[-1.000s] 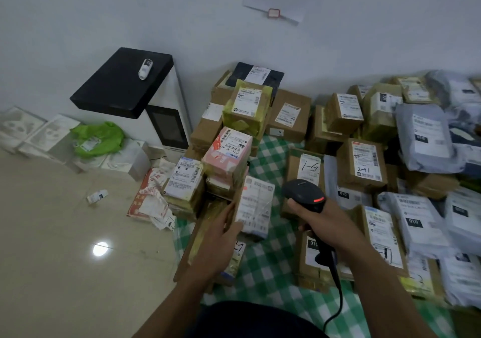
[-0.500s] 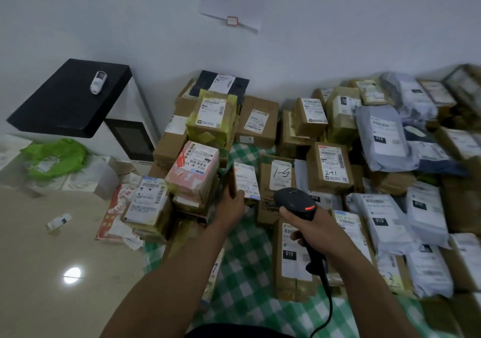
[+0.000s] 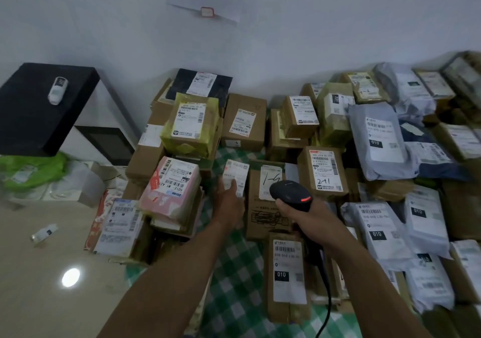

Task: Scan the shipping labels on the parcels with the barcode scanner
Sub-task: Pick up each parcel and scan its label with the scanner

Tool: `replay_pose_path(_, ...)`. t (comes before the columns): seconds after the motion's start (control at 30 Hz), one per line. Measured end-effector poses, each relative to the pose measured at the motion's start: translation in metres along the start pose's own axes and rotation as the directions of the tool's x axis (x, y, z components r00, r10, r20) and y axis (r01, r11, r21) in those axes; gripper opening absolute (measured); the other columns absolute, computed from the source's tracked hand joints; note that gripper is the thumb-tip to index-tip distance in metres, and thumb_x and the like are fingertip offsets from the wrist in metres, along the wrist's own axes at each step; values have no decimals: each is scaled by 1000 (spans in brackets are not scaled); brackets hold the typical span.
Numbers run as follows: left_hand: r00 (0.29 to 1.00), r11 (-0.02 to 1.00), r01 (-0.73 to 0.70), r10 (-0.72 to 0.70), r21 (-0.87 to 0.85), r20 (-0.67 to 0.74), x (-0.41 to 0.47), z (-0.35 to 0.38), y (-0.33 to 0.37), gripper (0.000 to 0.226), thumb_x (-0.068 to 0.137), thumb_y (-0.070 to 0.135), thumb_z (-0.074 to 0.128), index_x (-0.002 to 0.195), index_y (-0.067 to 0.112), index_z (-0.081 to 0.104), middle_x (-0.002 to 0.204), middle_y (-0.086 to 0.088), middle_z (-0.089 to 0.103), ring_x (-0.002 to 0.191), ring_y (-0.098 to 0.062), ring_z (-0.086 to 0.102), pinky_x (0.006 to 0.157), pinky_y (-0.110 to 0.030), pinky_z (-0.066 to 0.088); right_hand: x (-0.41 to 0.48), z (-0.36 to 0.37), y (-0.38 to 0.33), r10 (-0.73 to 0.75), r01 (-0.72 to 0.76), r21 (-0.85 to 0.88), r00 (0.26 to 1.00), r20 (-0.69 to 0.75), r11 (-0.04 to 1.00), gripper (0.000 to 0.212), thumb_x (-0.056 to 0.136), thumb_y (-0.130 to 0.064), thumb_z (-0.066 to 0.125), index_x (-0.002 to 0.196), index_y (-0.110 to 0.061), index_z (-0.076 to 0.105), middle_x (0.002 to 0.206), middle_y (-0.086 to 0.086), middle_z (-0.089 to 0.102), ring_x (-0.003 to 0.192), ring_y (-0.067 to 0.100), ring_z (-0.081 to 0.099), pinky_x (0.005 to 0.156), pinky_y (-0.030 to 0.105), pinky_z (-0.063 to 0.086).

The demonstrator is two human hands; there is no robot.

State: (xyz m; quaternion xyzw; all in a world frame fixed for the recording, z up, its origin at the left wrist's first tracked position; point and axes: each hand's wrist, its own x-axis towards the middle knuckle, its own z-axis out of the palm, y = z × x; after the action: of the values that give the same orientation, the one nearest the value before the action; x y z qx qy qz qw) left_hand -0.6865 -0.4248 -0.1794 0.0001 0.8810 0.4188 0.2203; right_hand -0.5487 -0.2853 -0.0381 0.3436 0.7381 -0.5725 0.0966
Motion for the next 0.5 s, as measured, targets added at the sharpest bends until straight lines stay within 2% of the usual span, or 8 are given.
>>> replay_pose_path(0.03, 999, 998, -31, 32, 56, -9, 10, -2, 3, 55, 102, 27, 61, 151, 42, 40, 155, -6, 43, 132, -27, 52, 94, -34, 57, 6, -1, -4, -3, 3, 7, 1000, 11, 1000, 25, 90, -48, 76, 110, -34, 70, 73, -5, 76, 61, 10, 67, 66, 32, 57)
replay_pose_path(0.07, 995, 990, -88, 83, 109, 53, 19, -2, 4, 58, 102, 25, 60, 155, 33, 40, 164, -10, 30, 144, -35, 40, 112, -45, 46, 11, -2, -7, -5, 5, 21, 1000, 17, 1000, 26, 91, -47, 75, 112, -33, 69, 71, -7, 75, 58, 9, 66, 62, 29, 55)
replay_pose_path(0.1, 983, 952, -179, 163, 247, 83, 29, 0, 3, 60, 103, 21, 56, 159, 26, 36, 169, -10, 16, 152, -37, 25, 120, -48, 32, 17, -3, -10, -7, 6, 30, 1000, 21, 1000, 27, 92, -45, 75, 114, -33, 69, 68, -9, 73, 56, 8, 65, 58, 26, 53)
replay_pose_path(0.13, 979, 937, -200, 180, 287, 92, 35, 0, 7, 59, 105, 18, 52, 161, 21, 33, 172, -9, 9, 156, -35, 17, 122, -47, 26, 22, -4, -11, -7, 7, 35, 1000, 22, 999, 28, 92, -44, 75, 116, -32, 68, 68, -10, 73, 56, 7, 64, 57, 24, 52)
replay_pose_path(0.17, 980, 928, -197, 185, 316, 70, 42, 2, 8, 56, 107, 18, 48, 161, 20, 32, 172, -7, 6, 157, -33, 12, 121, -47, 28, 26, -6, -12, -8, 7, 31, 1000, 21, 1000, 28, 91, -45, 75, 116, -33, 68, 71, -9, 75, 58, 7, 65, 58, 25, 54)
replay_pose_path(0.3, 985, 886, -140, 170, 443, -30, 65, 12, 22, 46, 111, 26, 40, 157, 27, 39, 173, -2, 8, 159, -27, 4, 113, -55, 41, 41, -13, -7, 9, -9, -1, 1000, 17, 1000, 30, 88, -54, 75, 113, -40, 68, 79, 0, 78, 67, 11, 71, 79, 44, 61)
replay_pose_path(0.4, 983, 899, -112, 164, 423, -88, 77, 18, 26, 43, 110, 19, 43, 153, 27, 46, 173, -1, 12, 159, -28, 8, 113, -59, 42, 44, -18, 0, 11, -11, 11, 1000, 14, 1000, 27, 88, -55, 75, 110, -42, 69, 88, 2, 79, 72, 15, 72, 83, 49, 61)
replay_pose_path(0.5, 982, 952, -92, 135, 292, -131, 77, 23, 31, 46, 109, 17, 45, 154, 27, 45, 173, -2, 10, 159, -28, 10, 116, -55, 39, 41, -22, 5, 17, -17, 35, 1000, -4, 999, 24, 88, -53, 75, 108, -41, 71, 93, 4, 79, 79, 26, 74, 81, 53, 61)
